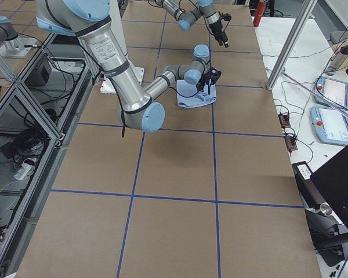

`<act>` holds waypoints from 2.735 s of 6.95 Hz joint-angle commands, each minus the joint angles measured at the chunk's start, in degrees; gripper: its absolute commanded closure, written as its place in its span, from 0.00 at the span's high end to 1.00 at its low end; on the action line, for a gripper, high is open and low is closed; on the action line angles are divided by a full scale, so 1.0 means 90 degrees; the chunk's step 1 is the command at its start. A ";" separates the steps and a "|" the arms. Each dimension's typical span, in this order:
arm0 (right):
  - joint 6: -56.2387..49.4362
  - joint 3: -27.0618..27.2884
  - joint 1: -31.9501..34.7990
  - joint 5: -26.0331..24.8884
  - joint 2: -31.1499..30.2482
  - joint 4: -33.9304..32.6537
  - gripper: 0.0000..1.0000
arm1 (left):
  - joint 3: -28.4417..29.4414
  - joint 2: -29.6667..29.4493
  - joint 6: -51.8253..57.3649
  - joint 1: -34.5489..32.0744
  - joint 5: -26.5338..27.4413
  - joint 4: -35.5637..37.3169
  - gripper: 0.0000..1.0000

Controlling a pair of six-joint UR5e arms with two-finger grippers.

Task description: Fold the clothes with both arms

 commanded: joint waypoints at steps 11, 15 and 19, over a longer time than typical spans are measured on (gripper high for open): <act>0.0232 0.0226 -0.0106 -0.0061 0.0017 -0.1372 0.00 | -0.0019 0.0036 -0.0184 0.0124 0.0003 -0.0099 1.00; 0.0017 -0.0046 0.0312 -0.0052 0.0162 -0.1381 0.00 | -0.0010 0.0046 -0.0184 0.0124 0.0003 -0.0109 1.00; -0.0235 -0.1013 0.0840 0.0007 0.0875 -0.1391 0.00 | -0.0019 0.0095 -0.0184 0.0124 0.0003 -0.0109 1.00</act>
